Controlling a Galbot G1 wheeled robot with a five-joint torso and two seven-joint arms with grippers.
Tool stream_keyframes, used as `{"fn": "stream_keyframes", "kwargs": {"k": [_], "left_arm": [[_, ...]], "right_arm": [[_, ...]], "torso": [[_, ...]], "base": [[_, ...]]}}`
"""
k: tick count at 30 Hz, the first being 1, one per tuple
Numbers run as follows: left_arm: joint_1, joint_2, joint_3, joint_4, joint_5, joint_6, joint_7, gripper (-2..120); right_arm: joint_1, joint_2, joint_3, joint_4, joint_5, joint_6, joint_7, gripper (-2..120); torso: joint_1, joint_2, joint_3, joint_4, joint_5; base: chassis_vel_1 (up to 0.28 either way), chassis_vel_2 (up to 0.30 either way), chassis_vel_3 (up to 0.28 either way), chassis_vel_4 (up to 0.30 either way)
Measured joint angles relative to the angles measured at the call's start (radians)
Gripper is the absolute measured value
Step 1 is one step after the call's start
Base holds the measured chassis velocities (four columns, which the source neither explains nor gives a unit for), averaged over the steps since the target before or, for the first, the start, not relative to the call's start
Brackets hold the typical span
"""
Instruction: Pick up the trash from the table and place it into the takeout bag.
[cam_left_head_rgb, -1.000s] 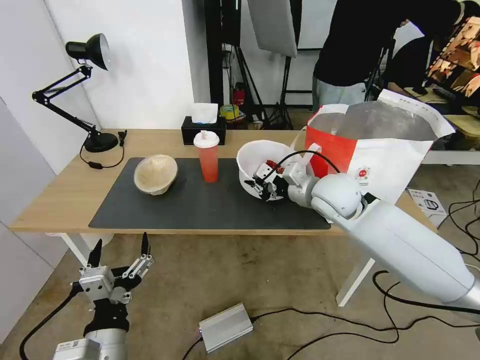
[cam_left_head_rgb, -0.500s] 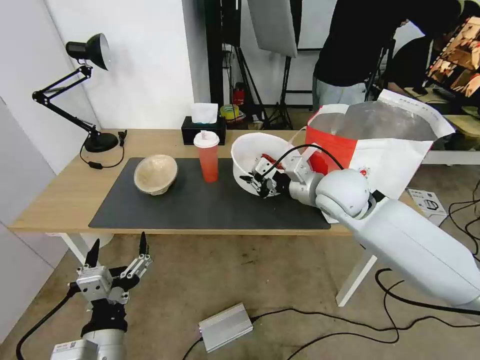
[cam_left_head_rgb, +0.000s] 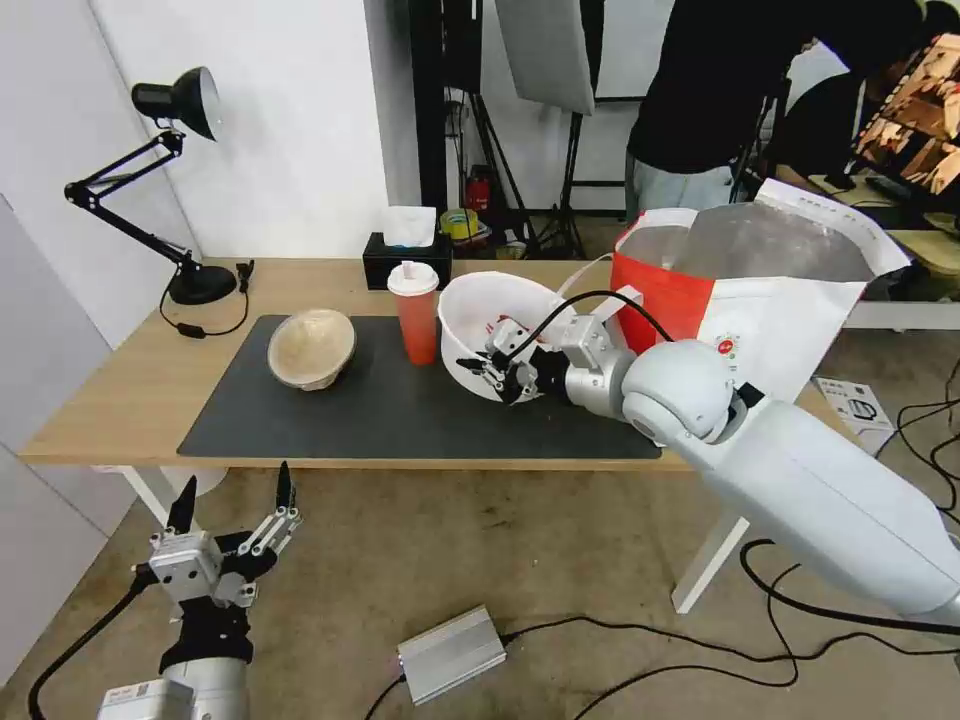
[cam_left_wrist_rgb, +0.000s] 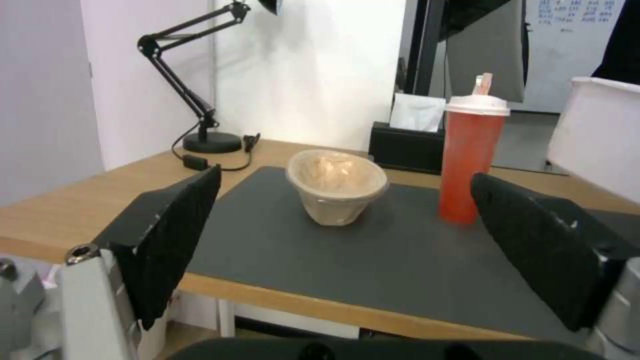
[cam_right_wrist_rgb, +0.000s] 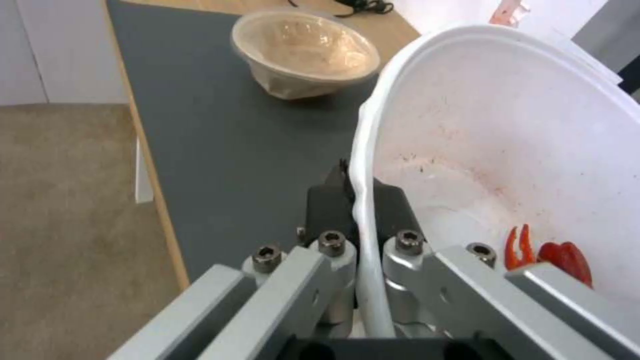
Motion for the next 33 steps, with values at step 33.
{"fn": "stream_keyframes", "kwargs": {"k": [33], "left_arm": [[-0.008, -0.001, 0.007, 0.01, 0.005, 0.0, -0.024, 100]], "right_arm": [[-0.106, -0.132, 0.061, 0.247, 0.021, -0.006, -0.022, 0]], "torso": [[0.0, 0.0, 0.0, -0.0001, 0.0]], "base": [[0.0, 0.0, 0.0, 0.0]]}}
